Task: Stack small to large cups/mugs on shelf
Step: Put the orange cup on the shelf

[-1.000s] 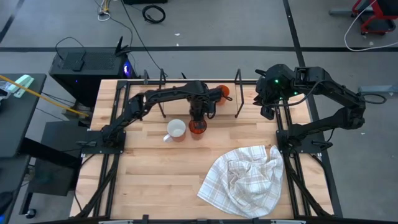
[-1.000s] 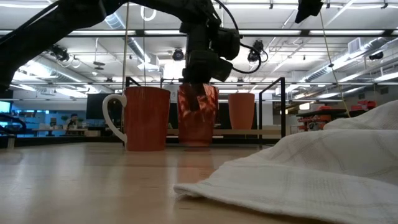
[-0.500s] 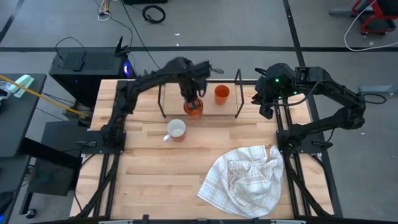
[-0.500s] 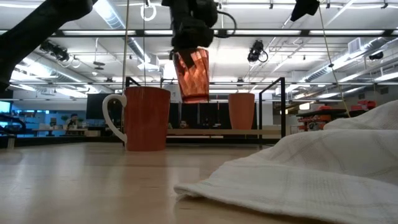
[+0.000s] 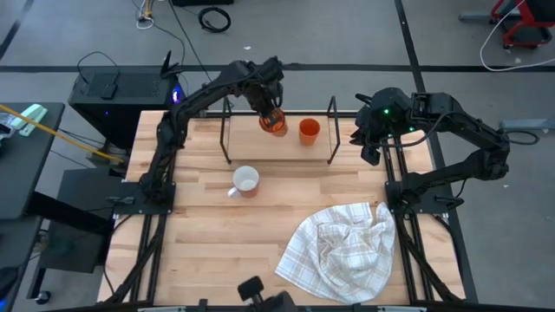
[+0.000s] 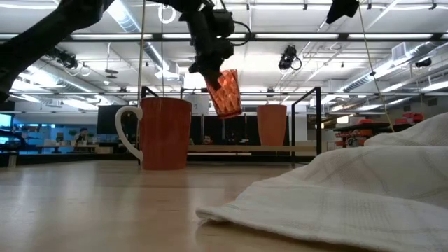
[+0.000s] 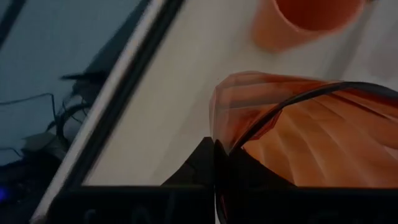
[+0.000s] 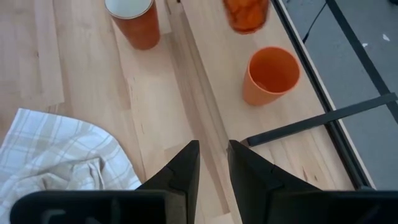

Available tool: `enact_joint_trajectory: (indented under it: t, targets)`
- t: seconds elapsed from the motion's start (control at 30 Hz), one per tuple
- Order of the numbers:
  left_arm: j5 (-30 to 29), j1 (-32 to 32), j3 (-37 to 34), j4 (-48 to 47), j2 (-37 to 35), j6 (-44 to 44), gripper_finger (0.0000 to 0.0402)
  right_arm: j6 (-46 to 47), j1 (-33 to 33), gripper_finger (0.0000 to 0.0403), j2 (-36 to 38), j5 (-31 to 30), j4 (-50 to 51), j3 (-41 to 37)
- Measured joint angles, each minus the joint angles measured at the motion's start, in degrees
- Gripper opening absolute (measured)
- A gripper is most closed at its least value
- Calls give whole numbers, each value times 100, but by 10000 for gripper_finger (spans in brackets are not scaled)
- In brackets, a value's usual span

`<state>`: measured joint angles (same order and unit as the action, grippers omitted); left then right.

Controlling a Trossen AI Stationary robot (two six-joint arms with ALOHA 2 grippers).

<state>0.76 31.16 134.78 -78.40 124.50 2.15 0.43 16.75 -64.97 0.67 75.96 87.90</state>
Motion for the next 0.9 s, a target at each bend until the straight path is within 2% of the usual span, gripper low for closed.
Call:
enact_joint_trajectory:
  t: [0.43,0.63,0.9]
  targets:
    - [139,207,-2,136,671,173,12,2,-2,91,0,0,-48,0]
    - [244,147,-4,413,684,195,12,-2,-2,91,0,0,-104,0]
    - [257,141,-30,336,684,167,12,0,-2,91,0,0,-157,0]
